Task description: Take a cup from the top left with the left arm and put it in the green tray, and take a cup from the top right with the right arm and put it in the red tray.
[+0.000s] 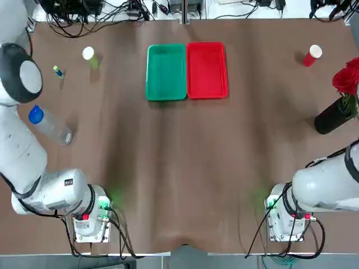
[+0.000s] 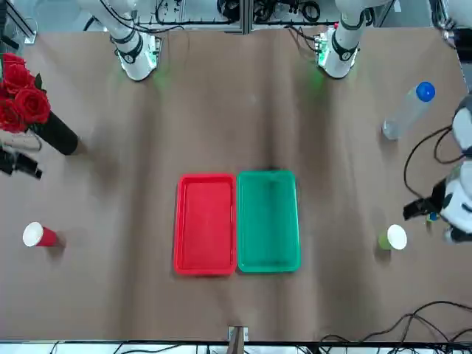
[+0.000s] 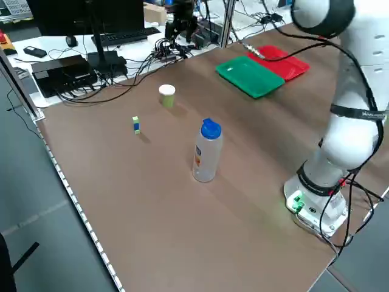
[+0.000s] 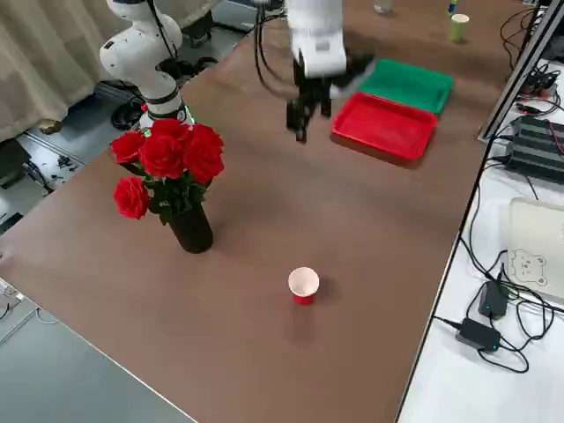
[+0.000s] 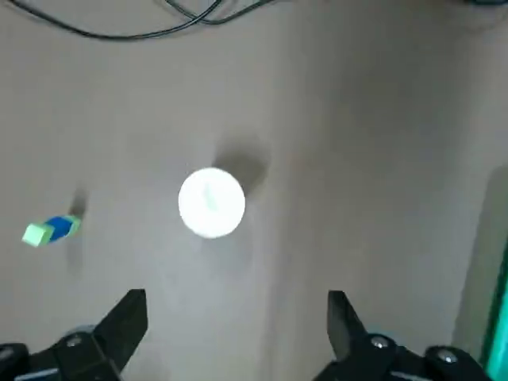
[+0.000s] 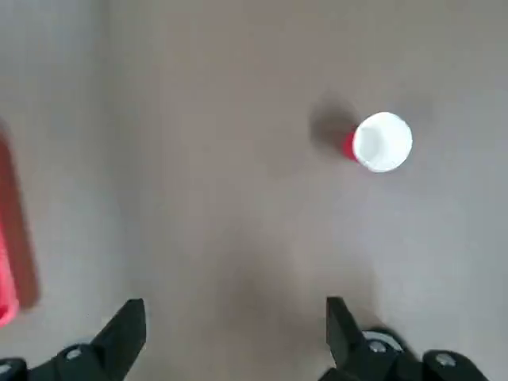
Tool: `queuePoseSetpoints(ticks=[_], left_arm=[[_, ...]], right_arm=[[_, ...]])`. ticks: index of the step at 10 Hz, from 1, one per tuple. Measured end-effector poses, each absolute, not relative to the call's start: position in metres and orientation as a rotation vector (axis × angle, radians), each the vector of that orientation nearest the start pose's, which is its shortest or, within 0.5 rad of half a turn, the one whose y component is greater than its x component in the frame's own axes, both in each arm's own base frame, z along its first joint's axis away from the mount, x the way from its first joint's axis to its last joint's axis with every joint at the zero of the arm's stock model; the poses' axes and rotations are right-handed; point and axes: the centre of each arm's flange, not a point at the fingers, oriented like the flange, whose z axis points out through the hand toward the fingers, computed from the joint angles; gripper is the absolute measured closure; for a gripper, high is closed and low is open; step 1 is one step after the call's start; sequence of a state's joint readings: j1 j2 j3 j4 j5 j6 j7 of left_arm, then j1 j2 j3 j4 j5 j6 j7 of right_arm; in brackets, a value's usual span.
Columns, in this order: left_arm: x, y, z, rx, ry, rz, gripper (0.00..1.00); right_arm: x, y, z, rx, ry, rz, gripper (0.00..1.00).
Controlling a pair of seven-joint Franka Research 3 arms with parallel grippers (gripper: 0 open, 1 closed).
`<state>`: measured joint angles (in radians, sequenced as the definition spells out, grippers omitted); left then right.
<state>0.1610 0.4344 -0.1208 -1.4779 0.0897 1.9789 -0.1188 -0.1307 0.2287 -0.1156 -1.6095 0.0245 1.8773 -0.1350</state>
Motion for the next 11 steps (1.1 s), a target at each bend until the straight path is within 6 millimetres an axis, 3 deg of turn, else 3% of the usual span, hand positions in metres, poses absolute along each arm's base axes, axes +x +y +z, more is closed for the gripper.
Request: queuePoseSetpoints(ticks=[2,5,6,8,11], left_arm=[[0.706,0.049,0.393,-3.11,-0.215,-0.14,0.04],[0.72,0.058,0.327,-3.117,-0.224,-0.148,0.11],[0.72,0.06,0.31,-3.113,-0.221,-0.127,0.13],[0.72,0.068,0.295,-3.109,-0.229,-0.1,0.19],[0.716,0.072,0.272,-3.093,-0.229,-0.042,0.26]], right_arm=[[0.635,-0.191,0.434,-3.159,0.18,-0.038,0.0],[0.651,-0.232,0.375,-3.136,0.165,-0.064,0.0],[0.658,-0.238,0.352,-3.142,0.136,-0.097,0.0],[0.666,-0.245,0.307,-3.145,0.126,-0.101,0.0],[0.677,-0.253,0.283,-3.174,0.051,-0.189,0.0]])
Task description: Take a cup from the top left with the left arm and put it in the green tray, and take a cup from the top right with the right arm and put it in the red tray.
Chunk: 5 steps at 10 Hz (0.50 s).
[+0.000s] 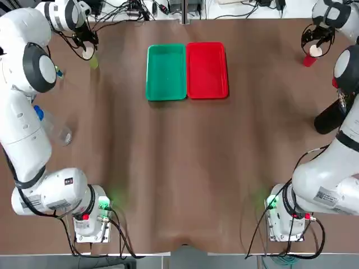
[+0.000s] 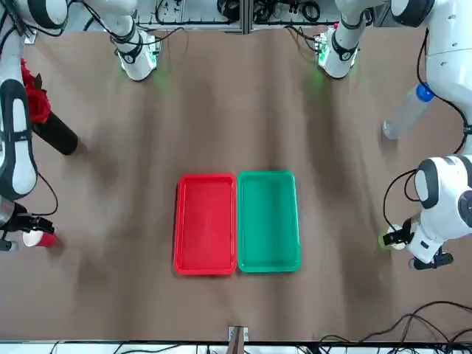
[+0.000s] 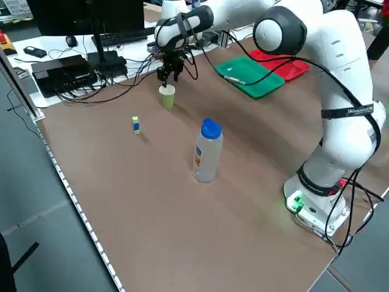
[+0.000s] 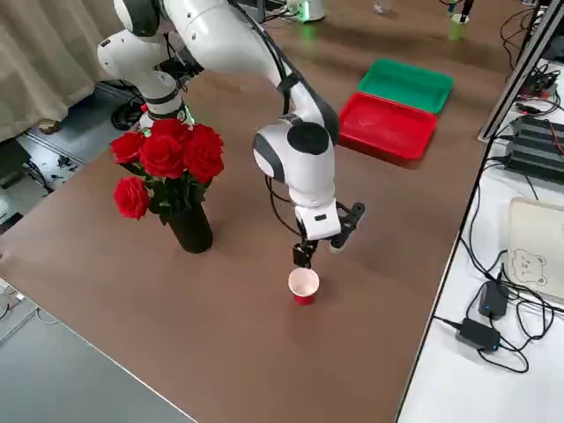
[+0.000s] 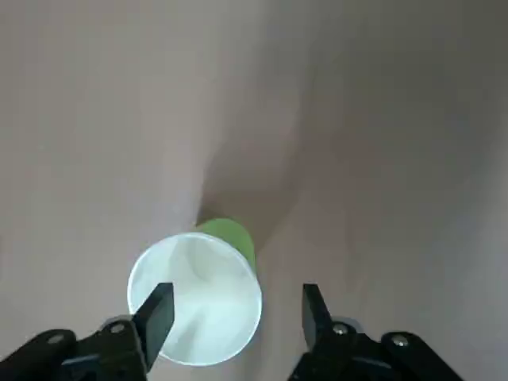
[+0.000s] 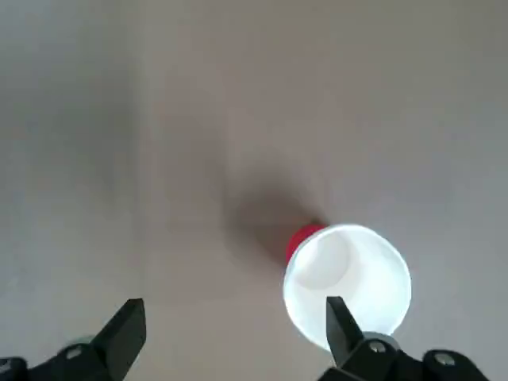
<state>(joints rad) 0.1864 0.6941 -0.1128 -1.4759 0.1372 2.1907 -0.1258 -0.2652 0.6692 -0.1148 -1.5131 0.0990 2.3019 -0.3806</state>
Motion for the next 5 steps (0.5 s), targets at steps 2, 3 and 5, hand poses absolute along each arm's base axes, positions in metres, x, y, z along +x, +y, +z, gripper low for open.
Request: queuePoseSetpoints(ticks=[2,3,5], left_arm=[[0.713,0.072,0.263,-3.091,-0.246,-0.012,0.36],[0.711,0.072,0.259,-3.091,-0.247,-0.002,0.42],[0.71,0.073,0.253,-3.092,-0.248,0.013,0.62]], right_arm=[[0.678,-0.259,0.27,-3.184,0.028,-0.211,0.0],[0.679,-0.26,0.266,-3.189,0.005,-0.221,0.0],[0.678,-0.263,0.255,-3.193,-0.02,-0.222,0.03]])
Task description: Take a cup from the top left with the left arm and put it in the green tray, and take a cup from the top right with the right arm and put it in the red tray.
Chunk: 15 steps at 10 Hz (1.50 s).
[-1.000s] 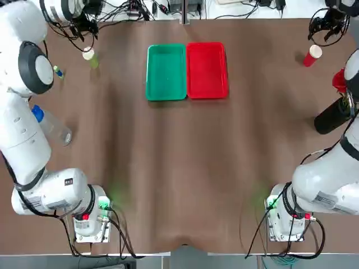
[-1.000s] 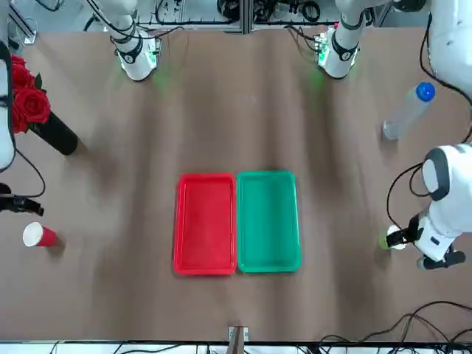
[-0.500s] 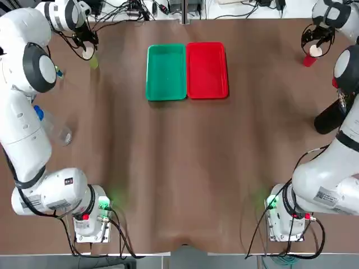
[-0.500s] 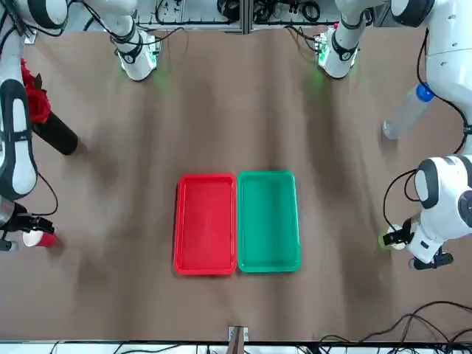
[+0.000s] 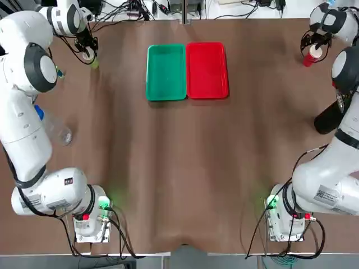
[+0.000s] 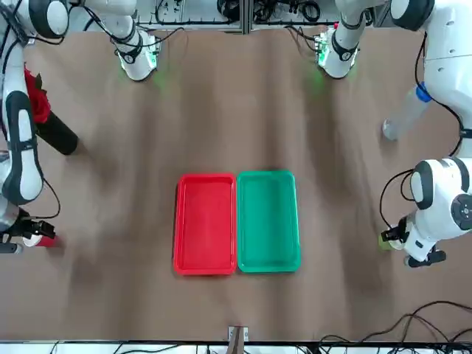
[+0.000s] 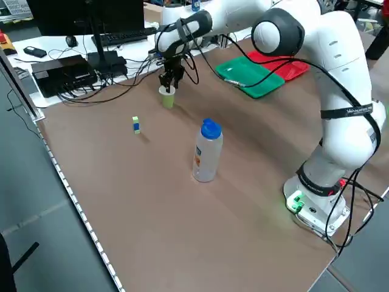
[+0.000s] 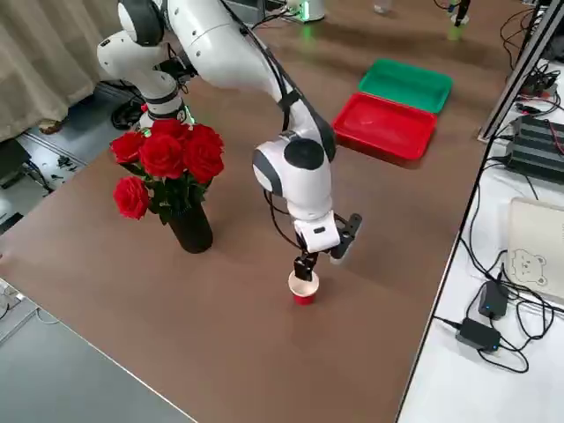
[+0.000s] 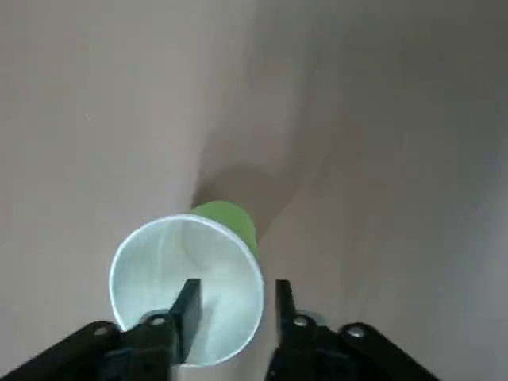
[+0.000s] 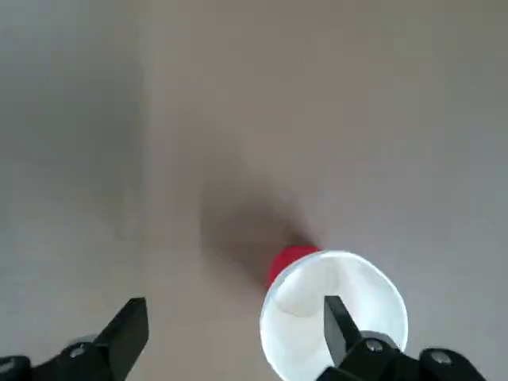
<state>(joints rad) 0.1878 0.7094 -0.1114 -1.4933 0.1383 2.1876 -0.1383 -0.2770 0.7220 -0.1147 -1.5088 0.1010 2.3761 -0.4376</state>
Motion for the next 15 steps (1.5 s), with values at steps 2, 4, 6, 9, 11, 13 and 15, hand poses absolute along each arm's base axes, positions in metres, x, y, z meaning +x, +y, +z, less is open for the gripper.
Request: queuePoseSetpoints(ticks=[2,4,6,9,11,13,15], left_arm=[[0.71,0.073,0.251,-3.092,-0.248,0.014,0.95],[0.715,0.074,0.264,-3.09,-0.251,-0.022,0.98],[0.716,0.072,0.302,-3.084,-0.264,-0.048,0.98],[0.704,-0.004,0.384,-3.143,-0.419,-0.027,0.98],[0.689,-0.098,0.411,-3.154,-0.554,0.001,0.98],[0.664,-0.202,0.41,-3.142,-0.636,0.03,0.98],[0.635,-0.285,0.397,-3.119,-0.699,0.068,0.98]], right_arm=[[0.677,-0.264,0.246,-3.191,-0.027,-0.208,0.12],[0.676,-0.265,0.239,-3.19,-0.041,-0.194,0.46],[0.676,-0.266,0.24,-3.193,-0.098,-0.192,0.59],[0.673,-0.278,0.243,-3.195,-0.244,-0.196,0.97],[0.674,-0.271,0.242,-3.175,-0.251,-0.162,0.97],[0.685,-0.24,0.26,-3.137,-0.157,-0.102,0.97],[0.698,-0.188,0.305,-3.098,0.038,-0.092,0.97]])
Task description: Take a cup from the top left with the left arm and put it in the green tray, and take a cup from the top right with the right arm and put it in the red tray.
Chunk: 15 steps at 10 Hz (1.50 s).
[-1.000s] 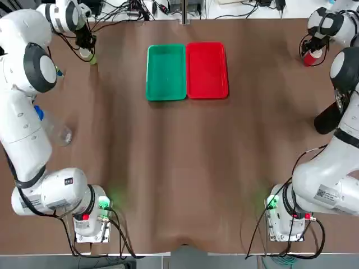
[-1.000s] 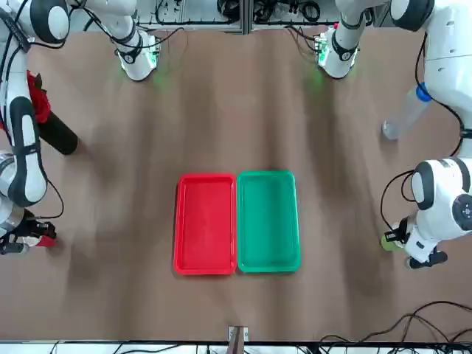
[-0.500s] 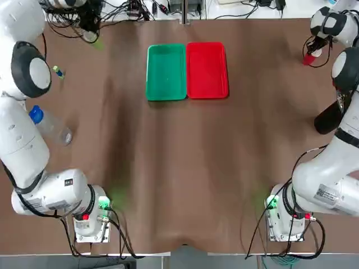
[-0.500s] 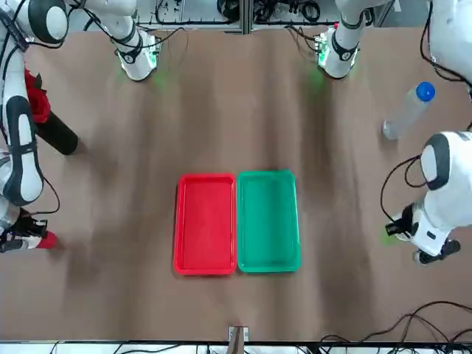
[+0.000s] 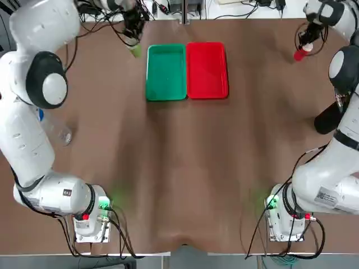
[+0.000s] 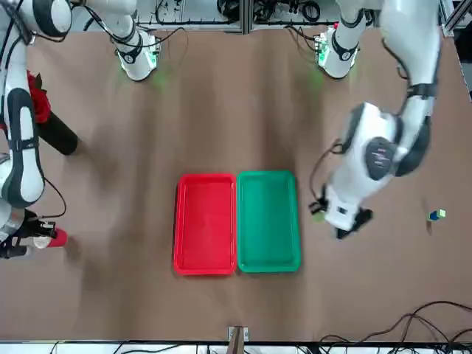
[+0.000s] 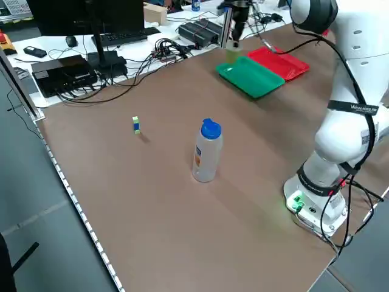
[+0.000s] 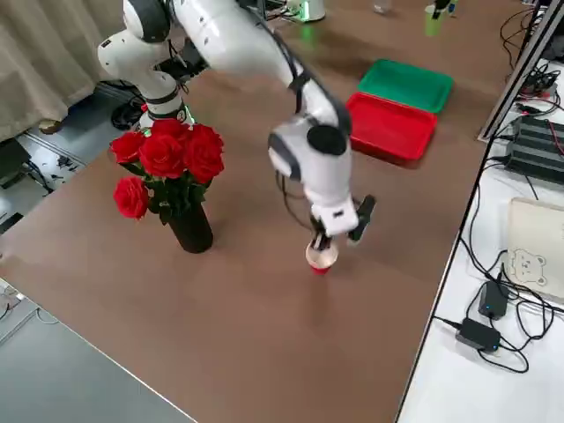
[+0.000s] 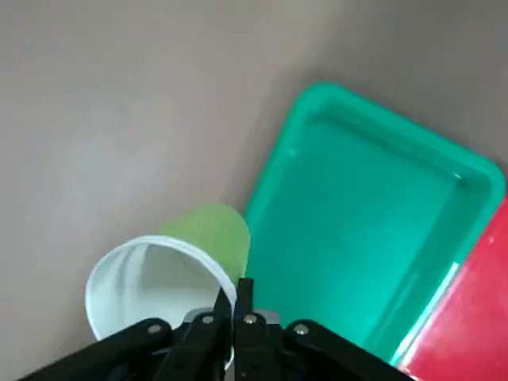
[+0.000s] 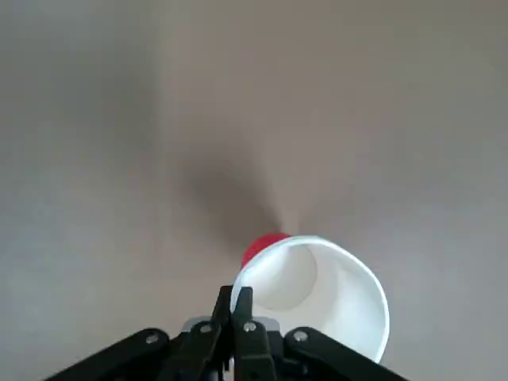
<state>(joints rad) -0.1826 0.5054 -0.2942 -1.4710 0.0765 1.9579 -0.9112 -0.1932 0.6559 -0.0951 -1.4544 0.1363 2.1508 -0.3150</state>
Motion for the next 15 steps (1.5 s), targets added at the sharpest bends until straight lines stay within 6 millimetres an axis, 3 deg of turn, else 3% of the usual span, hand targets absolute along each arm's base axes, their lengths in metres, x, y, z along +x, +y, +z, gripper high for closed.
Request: queuePoseSetpoints(ticks=[2,4,6,7,9,11,12,14,15], left_arm=[[0.624,-0.33,0.382,-3.126,-0.761,0.057,0.98],[0.615,-0.373,0.346,-3.147,-0.786,0.042,0.98],[0.609,-0.391,0.291,-3.118,-0.743,0.049,0.98],[0.609,-0.393,0.275,-3.101,-0.736,0.047,0.98],[0.615,-0.388,0.261,-3.101,-0.753,0.022,0.98],[0.62,-0.387,0.255,-3.115,-0.766,-0.005,0.96],[0.62,-0.388,0.256,-3.117,-0.765,-0.008,0.83],[0.626,-0.387,0.265,-3.131,-0.776,-0.039,0.53],[0.635,-0.383,0.283,-3.145,-0.798,-0.082,0.37]], right_arm=[[0.708,-0.108,0.357,-3.054,0.311,-0.1,0.97],[0.703,-0.017,0.406,-2.994,0.566,-0.053,0.97],[0.681,0.065,0.443,-2.947,0.73,0.055,0.97],[0.674,0.108,0.448,-2.921,0.796,0.076,0.97],[0.659,0.184,0.443,-2.851,0.831,0.121,0.97],[0.652,0.233,0.442,-2.789,0.838,0.067,0.97],[0.649,0.26,0.429,-2.769,0.856,0.031,0.97],[0.644,0.31,0.364,-2.773,0.868,0.006,0.97],[0.642,0.324,0.333,-2.791,0.86,0.013,0.96]])
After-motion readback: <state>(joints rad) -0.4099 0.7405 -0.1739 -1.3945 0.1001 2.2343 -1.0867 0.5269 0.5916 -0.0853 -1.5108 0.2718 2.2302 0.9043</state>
